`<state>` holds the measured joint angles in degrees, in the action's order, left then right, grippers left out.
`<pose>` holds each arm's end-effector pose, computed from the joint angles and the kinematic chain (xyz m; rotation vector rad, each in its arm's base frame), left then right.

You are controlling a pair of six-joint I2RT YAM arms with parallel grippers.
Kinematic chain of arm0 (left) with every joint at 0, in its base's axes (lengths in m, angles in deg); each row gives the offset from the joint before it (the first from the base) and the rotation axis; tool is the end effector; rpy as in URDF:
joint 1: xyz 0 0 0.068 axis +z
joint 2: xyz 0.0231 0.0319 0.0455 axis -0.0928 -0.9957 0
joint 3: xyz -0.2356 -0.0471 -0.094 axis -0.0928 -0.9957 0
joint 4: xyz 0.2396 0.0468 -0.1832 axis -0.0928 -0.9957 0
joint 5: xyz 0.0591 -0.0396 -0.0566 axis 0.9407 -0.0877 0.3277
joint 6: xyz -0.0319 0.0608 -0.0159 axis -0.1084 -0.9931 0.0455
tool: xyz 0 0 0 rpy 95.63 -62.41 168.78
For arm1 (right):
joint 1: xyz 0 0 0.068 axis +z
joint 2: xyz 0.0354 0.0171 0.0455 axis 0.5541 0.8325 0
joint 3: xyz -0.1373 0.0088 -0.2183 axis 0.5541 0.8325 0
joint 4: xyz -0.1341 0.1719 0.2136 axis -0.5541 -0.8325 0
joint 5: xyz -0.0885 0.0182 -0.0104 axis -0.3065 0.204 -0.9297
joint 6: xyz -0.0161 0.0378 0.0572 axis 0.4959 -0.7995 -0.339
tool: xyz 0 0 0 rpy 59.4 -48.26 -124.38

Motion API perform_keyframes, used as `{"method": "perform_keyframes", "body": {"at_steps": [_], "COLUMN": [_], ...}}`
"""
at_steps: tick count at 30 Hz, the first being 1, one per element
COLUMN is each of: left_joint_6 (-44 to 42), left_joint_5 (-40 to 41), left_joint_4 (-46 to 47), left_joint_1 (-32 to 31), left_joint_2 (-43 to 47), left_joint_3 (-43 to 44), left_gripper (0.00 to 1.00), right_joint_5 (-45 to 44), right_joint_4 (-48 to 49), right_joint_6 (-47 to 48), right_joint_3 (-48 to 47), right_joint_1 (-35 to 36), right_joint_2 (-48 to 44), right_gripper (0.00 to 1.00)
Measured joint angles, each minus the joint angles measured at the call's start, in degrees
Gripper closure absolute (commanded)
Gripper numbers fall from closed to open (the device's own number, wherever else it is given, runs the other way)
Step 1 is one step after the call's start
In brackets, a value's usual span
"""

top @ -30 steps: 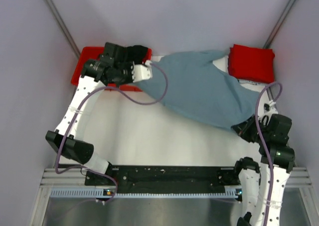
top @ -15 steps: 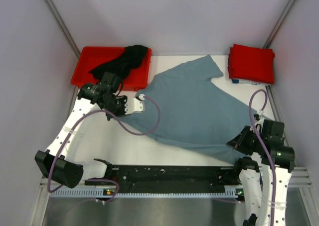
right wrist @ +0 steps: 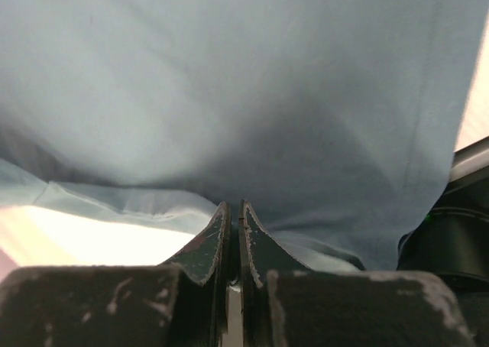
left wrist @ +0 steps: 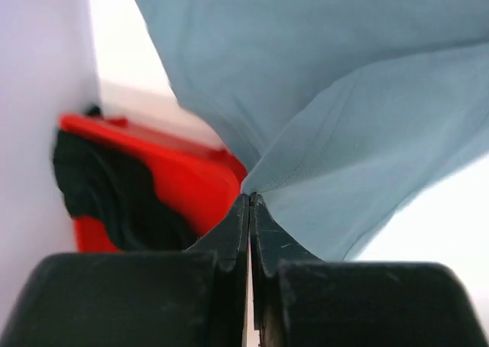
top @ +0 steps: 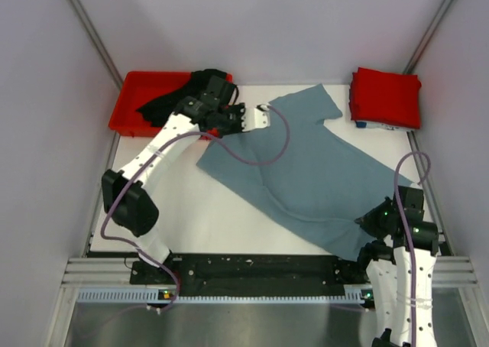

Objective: Fold and stack the t-shirts
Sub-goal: Fold the flattened tshirt in 1/3 of the way

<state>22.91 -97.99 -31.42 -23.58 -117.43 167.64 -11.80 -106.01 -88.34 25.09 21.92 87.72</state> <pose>0.3569 -0.2093 0.3208 1.7585 1.7169 -0.0059 0.1380 -0.0172 0.2183 1.1412 2.4044 0.4352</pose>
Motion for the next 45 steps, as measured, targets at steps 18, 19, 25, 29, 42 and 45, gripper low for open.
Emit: {"method": "perform_keyframes", "body": {"at_steps": [18, 19, 25, 29, 42, 45], "left_joint_6": [3.6, 3.7, 4.6, 4.7, 5.4, 5.8], "left_joint_5": [9.8, 10.6, 13.0, 13.8, 19.5, 20.6], "left_joint_4": [23.8, 24.8, 29.5, 31.6, 34.4, 33.8], "left_joint_1": [-4.8, -4.9, -5.7, -6.4, -7.0, -7.0], "left_joint_2": [-26.7, -27.5, -32.3, -33.7, -36.7, -36.7], "left_joint_3": [15.0, 15.4, 19.9, 20.9, 21.4, 22.2], "left_gripper": [1.00, 1.00, 1.00, 1.00, 0.25, 0.25], "right_joint_5": [-26.0, -26.6, -29.2, -30.7, -33.0, -34.1], "right_joint_4": [9.9, 10.5, 12.9, 15.7, 21.8, 22.4], "right_joint_6": [-23.4, -23.9, -26.0, -25.7, -22.0, -20.0], "right_joint_3": [7.9, 8.0, 9.4, 10.1, 10.5, 10.4], "right_joint_1": [-0.3, -0.5, -2.1, -2.4, -2.7, -2.7], "right_joint_2": [4.2, 4.7, 7.4, 9.9, 12.0, 12.0], "right_gripper": [1.00, 1.00, 1.00, 1.00, 0.29, 0.27]}}
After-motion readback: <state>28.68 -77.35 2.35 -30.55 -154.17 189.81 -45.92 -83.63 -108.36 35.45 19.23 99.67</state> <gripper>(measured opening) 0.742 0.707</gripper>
